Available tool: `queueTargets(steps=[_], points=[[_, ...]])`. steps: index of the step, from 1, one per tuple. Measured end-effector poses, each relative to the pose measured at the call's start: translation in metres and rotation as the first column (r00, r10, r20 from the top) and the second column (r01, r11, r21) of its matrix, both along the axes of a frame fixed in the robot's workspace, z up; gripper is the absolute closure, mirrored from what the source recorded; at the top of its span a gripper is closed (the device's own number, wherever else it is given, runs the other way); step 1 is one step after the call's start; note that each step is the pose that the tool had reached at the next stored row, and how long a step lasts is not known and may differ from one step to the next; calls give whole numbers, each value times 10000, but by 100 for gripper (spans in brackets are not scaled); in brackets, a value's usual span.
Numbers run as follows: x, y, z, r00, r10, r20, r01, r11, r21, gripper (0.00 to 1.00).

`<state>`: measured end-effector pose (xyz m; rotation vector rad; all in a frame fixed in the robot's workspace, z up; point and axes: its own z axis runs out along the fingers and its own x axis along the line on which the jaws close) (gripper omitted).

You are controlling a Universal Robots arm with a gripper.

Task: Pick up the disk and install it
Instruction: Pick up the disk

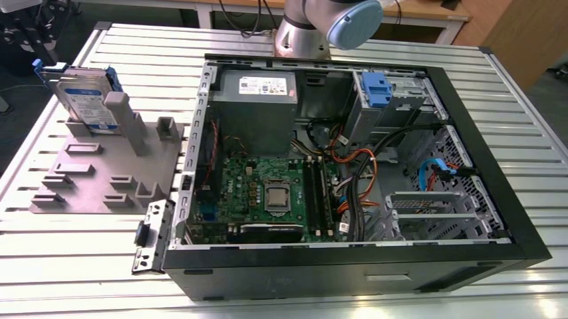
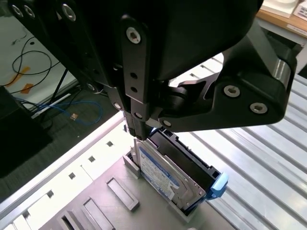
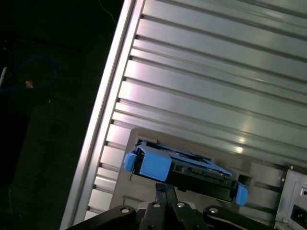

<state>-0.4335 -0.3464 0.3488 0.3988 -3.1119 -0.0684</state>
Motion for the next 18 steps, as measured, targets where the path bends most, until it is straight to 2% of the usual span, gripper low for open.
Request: queueTargets(steps=[2,14,18], points=[[0,0,0,9998,179,0,-179,9998,0,89],[0,0,0,9997,257,0,-257,9997,0,89],[0,0,0,9986,531,0,-531,9986,0,89]])
